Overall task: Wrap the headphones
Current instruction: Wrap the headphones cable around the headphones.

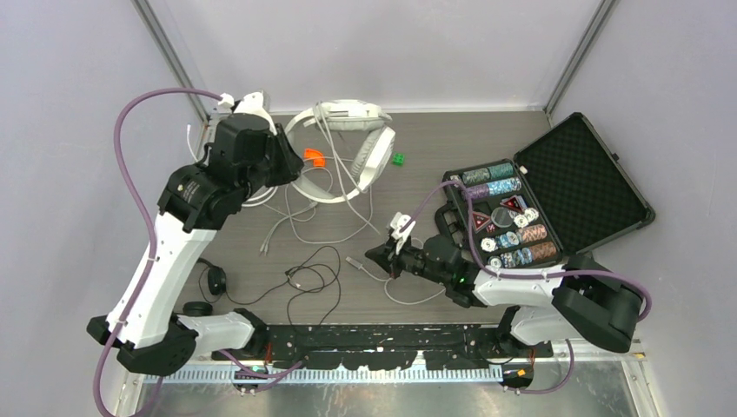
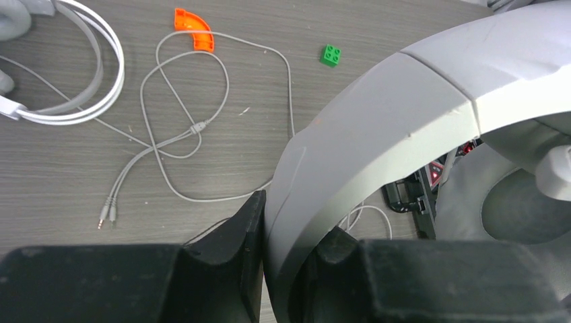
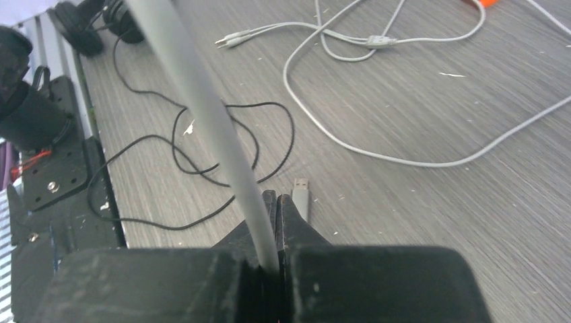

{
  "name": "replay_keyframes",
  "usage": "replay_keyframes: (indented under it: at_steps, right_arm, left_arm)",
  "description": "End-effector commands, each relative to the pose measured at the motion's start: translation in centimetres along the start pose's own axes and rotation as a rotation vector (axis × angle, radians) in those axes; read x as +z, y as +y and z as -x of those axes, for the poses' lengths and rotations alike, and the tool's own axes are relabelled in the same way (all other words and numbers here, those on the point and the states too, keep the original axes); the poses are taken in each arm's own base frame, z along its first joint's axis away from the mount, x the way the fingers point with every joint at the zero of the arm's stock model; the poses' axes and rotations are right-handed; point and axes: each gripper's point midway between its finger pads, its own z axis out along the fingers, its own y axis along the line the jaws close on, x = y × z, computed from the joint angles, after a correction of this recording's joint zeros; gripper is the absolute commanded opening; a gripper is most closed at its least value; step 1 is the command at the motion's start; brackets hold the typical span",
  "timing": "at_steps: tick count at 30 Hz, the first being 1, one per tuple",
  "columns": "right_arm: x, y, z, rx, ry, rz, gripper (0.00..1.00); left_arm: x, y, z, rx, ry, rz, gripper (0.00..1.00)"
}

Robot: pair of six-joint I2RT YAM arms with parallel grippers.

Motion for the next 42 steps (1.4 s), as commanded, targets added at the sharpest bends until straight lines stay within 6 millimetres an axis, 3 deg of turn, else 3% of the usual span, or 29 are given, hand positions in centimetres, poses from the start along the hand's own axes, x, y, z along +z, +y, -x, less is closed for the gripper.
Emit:
replay_keyframes:
  at_steps: [1, 11, 17, 20, 25, 31, 34, 42]
  right_arm:
    - [-0.4, -0.9, 3.2, 0.066, -0.129, 0.002, 0.01]
    - [-1.2, 0.2, 3.1, 0.072, -0.126, 0.068, 0.01]
    - [-1.2, 0.6, 2.8, 0.070, -0.117, 0.089, 0.01]
    - [-1.1, 0.3, 2.7, 0.072, -0.112, 0.076, 0.01]
    - [-1.2, -1.7, 3.3, 0.090, -0.137, -0.001, 0.01]
    - [-1.9, -3.9, 5.1, 0.130, -0.176, -0.045, 0.01]
    - [-2.4, -4.4, 5.8, 0.134, -0.180, -0.063, 0.01]
    - [-4.0, -4.4, 7.0, 0.159, -0.175, -0.073, 0.03]
  left_arm:
    - [-2.2, -1.4, 3.8, -0.001, -0.103, -0.081, 0.00]
    - [-1.9, 0.5, 6.8, 0.014, -0.181, -0.004, 0.00]
    - [-1.7, 0.7, 7.8, 0.007, -0.207, 0.020, 0.00]
    - [-1.7, -0.3, 7.4, 0.018, -0.184, -0.040, 0.00]
    - [-2.8, -2.2, 4.3, 0.160, -0.049, -0.209, 0.00]
    - [-4.2, -4.3, -2.9, 0.450, 0.185, -0.545, 0.00]
    - [-4.8, -4.6, -5.5, 0.574, 0.240, -0.683, 0.00]
    - [-5.5, -3.7, -9.5, 0.937, 0.258, -0.899, 0.00]
